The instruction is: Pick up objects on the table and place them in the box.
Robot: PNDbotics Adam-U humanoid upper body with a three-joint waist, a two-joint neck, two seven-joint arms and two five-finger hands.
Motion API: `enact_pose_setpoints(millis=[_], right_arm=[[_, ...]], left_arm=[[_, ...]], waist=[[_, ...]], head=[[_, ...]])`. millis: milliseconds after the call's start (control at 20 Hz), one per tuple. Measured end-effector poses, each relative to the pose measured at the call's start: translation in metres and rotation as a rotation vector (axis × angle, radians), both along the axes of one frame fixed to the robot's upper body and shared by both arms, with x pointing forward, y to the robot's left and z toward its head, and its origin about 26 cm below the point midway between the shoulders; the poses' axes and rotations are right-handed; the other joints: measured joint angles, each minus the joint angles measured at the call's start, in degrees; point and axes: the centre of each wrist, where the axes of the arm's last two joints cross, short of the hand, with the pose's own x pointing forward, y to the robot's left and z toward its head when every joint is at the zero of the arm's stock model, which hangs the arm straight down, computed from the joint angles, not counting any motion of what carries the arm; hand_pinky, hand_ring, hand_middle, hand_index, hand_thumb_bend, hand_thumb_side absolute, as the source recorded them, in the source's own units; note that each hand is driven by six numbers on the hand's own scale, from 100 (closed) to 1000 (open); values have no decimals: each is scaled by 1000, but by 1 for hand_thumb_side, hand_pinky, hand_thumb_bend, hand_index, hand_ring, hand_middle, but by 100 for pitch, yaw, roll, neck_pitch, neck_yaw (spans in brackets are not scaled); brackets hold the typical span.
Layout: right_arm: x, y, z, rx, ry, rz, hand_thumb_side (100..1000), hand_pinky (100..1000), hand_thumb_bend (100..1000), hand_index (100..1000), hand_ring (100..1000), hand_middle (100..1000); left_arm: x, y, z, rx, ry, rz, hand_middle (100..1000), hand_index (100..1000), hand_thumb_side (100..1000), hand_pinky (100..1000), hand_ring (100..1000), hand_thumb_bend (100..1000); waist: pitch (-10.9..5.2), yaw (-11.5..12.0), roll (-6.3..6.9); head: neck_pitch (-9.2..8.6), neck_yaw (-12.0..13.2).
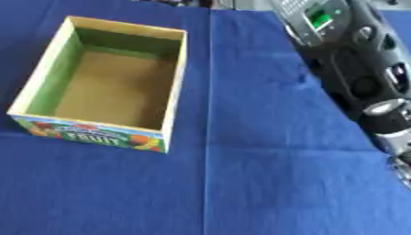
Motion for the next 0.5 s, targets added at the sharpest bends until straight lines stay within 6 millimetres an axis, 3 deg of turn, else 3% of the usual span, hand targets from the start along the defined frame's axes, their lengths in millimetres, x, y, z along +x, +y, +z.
enact_pose_setpoints(millis=[500], right_arm=[[23,44,-57,47,42,-69,400,551,100,532,530,377]], left_arm=[[1,-1,4,-54,-56,24,794,753,995,605,847,100]], waist=[[2,62,3]], head=[[-23,-51]])
